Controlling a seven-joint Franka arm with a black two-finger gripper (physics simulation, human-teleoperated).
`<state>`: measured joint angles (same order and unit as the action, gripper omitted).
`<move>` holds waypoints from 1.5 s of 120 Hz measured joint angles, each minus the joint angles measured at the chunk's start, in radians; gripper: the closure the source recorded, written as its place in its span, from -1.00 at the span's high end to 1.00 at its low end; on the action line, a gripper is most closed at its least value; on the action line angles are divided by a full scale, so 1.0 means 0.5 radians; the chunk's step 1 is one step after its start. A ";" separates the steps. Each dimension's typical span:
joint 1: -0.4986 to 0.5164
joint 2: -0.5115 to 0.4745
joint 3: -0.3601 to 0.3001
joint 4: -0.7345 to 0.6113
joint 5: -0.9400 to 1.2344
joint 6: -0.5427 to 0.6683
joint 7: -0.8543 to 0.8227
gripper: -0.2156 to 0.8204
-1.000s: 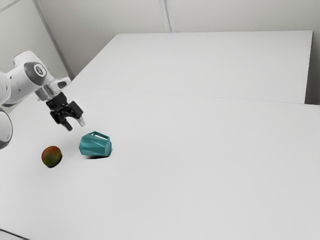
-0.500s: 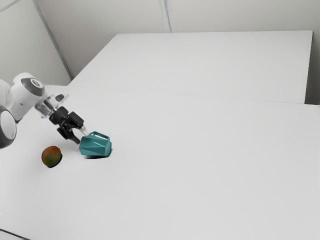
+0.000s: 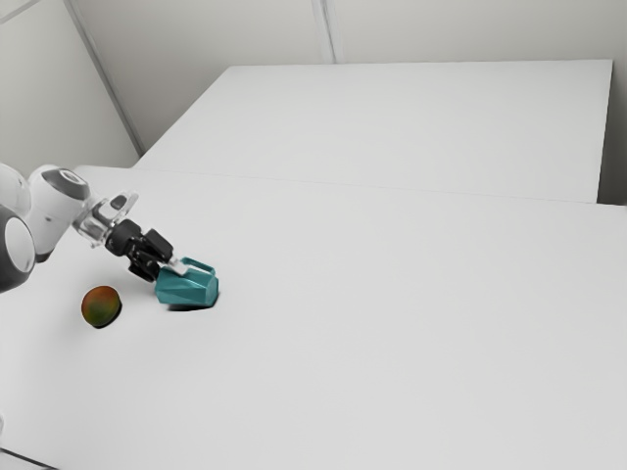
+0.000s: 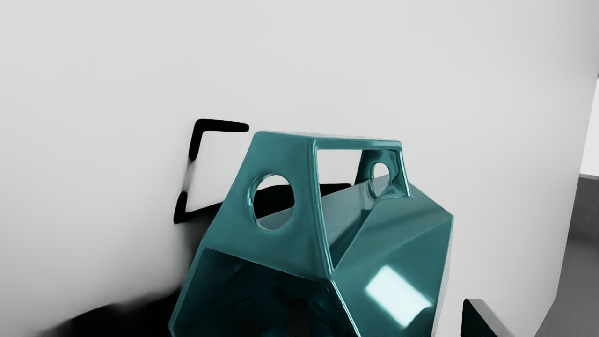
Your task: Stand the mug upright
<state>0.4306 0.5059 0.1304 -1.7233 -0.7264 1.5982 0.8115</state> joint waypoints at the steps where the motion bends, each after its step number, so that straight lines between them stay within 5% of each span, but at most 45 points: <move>1: 0.000 0.000 0.000 0.000 -0.001 0.000 0.001 -0.20; 13: 0.005 -0.001 0.002 -0.002 -0.018 -0.004 0.016 -0.51; 39: -0.012 -0.011 0.000 -0.011 -0.074 -0.010 0.041 -0.79; 139: -0.207 -0.218 0.003 -0.005 -0.022 -0.023 0.024 -0.93; 180: -0.607 -0.508 0.008 -0.165 0.366 0.294 -0.059 -0.93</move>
<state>0.1269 0.2518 0.1342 -1.8055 -0.5434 1.7452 0.7818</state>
